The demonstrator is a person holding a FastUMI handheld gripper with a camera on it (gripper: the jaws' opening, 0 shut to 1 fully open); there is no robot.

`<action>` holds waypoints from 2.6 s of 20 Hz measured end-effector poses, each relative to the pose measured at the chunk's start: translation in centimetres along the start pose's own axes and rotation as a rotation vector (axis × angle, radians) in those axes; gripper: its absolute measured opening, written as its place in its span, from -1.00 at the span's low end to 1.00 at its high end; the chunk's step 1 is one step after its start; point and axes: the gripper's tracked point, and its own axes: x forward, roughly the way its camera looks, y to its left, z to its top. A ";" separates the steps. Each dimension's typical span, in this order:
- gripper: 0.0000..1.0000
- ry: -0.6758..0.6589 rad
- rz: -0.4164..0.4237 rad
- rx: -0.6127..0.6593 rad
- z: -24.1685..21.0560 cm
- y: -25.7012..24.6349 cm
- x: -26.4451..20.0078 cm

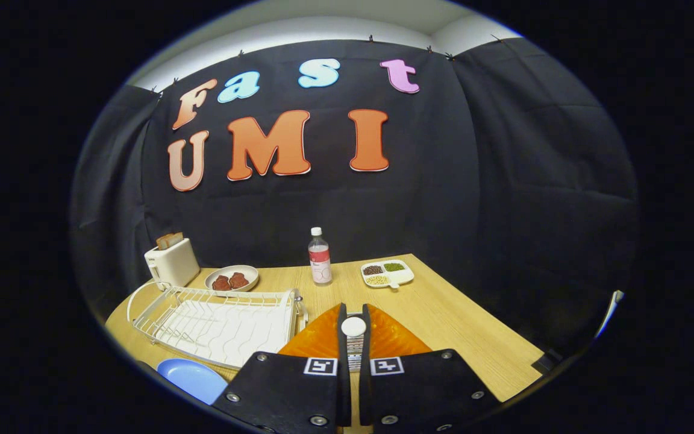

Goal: Take the plate from the dish rack, then take the spoon from the basket and place it into the plate.

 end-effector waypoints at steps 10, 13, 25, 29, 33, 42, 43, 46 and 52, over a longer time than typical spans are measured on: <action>-0.89 0.000 0.155 -0.007 -0.4 11.1 -11.9; -0.89 0.022 0.223 -0.025 -2.6 15.1 -14.0; -0.89 0.127 0.412 -0.057 -12.9 25.6 -12.7; -0.89 0.147 0.440 -0.059 -14.8 26.4 -12.1; -0.79 0.185 0.440 -0.062 -15.6 26.3 -12.6; 0.80 0.152 0.315 -0.054 -10.0 21.2 -12.9; 0.87 0.146 0.296 -0.054 -9.1 20.4 -12.8; 0.95 0.123 0.252 -0.057 -5.7 18.1 -12.9; 0.95 0.022 0.166 -0.070 2.6 12.9 -12.9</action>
